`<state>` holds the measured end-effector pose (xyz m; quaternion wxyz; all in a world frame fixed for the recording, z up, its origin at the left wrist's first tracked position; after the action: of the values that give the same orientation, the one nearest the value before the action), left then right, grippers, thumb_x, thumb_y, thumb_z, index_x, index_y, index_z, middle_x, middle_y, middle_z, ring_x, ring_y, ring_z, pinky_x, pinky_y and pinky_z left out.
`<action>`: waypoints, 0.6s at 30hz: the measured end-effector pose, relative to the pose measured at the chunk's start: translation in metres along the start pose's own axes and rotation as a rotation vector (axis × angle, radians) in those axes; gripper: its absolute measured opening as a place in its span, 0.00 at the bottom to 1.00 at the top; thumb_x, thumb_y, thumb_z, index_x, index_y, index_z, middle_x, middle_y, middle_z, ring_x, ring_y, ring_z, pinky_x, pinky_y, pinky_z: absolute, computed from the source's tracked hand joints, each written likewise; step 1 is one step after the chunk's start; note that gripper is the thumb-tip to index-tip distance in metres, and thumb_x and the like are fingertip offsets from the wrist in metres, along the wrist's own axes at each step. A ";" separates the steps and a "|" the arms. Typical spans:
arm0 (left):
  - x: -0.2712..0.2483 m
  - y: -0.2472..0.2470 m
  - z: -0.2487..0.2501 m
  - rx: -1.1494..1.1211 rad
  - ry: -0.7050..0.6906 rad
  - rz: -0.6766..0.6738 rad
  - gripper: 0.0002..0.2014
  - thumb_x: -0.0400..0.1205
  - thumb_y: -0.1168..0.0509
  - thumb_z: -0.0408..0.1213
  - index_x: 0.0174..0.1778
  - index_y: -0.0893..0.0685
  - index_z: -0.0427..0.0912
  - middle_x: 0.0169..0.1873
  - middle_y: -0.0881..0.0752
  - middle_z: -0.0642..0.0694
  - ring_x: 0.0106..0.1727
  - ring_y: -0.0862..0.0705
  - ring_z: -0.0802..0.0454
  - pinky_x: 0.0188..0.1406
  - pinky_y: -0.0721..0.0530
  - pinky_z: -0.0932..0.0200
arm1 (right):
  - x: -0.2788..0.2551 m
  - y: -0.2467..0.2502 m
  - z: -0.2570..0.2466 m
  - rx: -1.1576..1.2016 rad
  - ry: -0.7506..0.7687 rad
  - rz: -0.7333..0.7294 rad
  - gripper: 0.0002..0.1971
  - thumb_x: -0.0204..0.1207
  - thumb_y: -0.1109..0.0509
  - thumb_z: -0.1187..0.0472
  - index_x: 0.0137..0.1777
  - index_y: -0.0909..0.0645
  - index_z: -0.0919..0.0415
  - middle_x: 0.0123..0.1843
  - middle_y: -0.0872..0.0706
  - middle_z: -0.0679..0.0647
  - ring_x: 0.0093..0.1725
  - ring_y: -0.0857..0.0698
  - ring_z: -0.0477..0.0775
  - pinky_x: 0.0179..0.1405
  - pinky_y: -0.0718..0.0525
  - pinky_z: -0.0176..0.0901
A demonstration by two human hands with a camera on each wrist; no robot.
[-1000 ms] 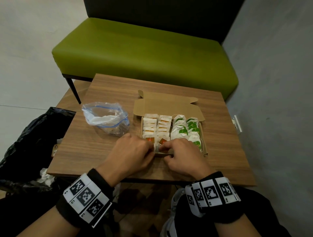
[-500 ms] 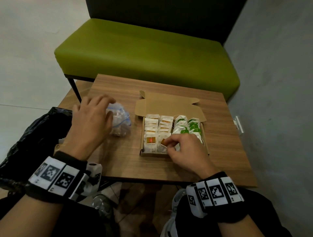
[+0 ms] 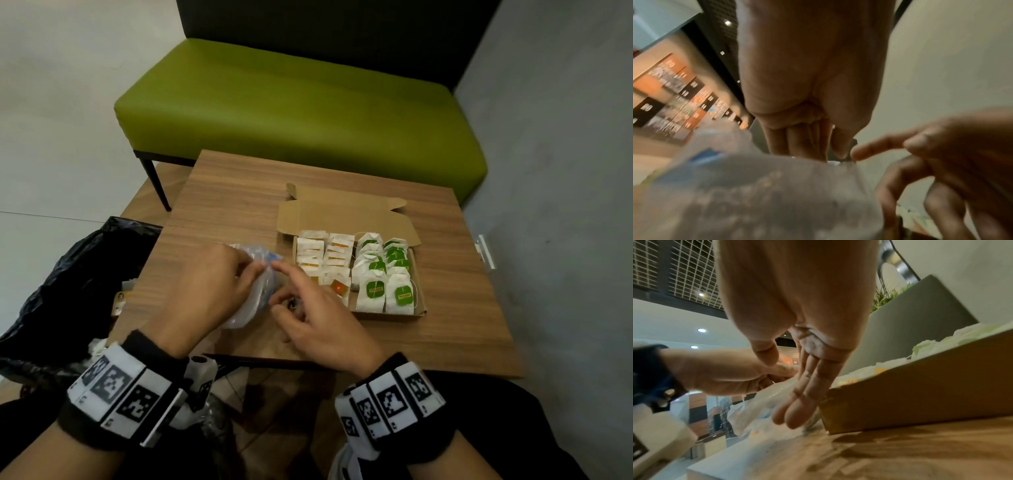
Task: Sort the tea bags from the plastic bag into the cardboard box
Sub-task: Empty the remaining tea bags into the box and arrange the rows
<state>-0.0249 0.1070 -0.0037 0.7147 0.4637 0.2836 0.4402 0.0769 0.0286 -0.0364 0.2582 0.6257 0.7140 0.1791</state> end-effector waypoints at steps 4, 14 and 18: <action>-0.006 0.003 -0.010 -0.197 0.093 -0.066 0.12 0.85 0.36 0.37 0.38 0.10 0.41 0.19 0.14 0.52 0.24 0.14 0.63 0.25 0.25 0.75 | 0.002 0.002 0.000 -0.077 -0.023 0.080 0.23 0.84 0.37 0.41 0.75 0.26 0.50 0.57 0.13 0.46 0.51 0.14 0.44 0.53 0.14 0.49; -0.010 0.021 0.005 0.057 -0.164 -0.047 0.10 0.72 0.35 0.51 0.40 0.10 0.56 0.27 0.18 0.61 0.30 0.20 0.62 0.28 0.26 0.66 | 0.002 0.003 0.003 -0.099 -0.110 0.247 0.11 0.74 0.24 0.52 0.54 0.14 0.52 0.43 0.13 0.43 0.42 0.15 0.41 0.43 0.13 0.40; -0.014 0.024 0.005 -0.030 -0.297 -0.061 0.07 0.68 0.38 0.52 0.41 0.23 0.64 0.57 0.22 0.60 0.56 0.21 0.54 0.52 0.21 0.44 | -0.002 0.019 -0.001 -0.063 -0.075 0.358 0.12 0.76 0.27 0.58 0.58 0.13 0.56 0.48 0.09 0.48 0.44 0.13 0.44 0.48 0.11 0.46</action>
<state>-0.0363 0.0967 0.0203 0.7689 0.5039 0.1822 0.3489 0.0911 0.0298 -0.0242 0.2679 0.7408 0.5751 0.2208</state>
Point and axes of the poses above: each hand's wrist, its own x-axis towards the middle knuckle, its own y-axis out of the back of the hand, z = x × y, the point moved 9 cm from there along x, towards the middle knuckle
